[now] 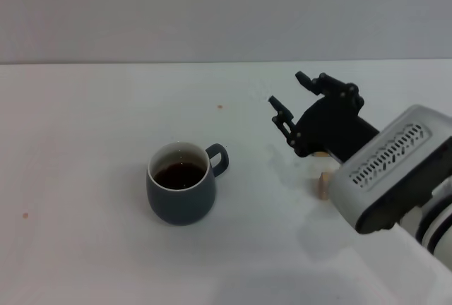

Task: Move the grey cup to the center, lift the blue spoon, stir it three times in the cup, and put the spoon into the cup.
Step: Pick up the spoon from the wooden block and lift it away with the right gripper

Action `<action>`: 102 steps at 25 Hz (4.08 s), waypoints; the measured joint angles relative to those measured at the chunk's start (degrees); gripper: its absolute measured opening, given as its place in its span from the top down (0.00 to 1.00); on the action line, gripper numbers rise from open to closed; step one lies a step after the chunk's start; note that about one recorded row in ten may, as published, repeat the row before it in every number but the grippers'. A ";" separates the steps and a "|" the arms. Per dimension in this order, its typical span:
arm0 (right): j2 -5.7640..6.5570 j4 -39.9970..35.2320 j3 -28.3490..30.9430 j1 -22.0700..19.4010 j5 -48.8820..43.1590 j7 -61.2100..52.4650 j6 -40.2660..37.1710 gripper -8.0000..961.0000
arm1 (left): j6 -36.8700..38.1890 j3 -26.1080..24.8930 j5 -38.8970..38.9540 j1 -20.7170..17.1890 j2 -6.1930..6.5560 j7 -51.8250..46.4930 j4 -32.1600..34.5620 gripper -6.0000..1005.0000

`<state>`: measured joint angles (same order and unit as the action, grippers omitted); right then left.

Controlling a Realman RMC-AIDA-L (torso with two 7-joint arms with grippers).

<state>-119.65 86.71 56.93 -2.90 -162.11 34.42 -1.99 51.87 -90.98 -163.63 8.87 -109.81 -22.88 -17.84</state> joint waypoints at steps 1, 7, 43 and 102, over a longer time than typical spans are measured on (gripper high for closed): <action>-0.06 0.03 0.53 0.49 -1.15 -0.16 0.91 0.52 | 0.07 0.00 -0.01 0.00 -0.18 0.00 0.00 1.00; -0.19 -1.07 2.36 3.02 -3.56 -1.18 2.46 0.52 | 0.10 0.00 -0.03 0.00 -0.67 0.09 0.00 1.00; 0.47 18.83 11.43 18.25 -4.76 -31.51 55.62 0.52 | -1.10 -0.04 -0.02 0.18 -1.59 6.39 0.53 1.00; 0.53 20.28 17.80 -3.15 5.42 -34.18 47.47 0.63 | -0.74 -0.69 -1.87 -0.03 1.44 6.16 -0.53 1.00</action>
<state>-119.12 106.99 74.73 -6.05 -156.69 0.24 45.48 51.13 -91.68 -165.50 8.84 -108.37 -16.72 -18.37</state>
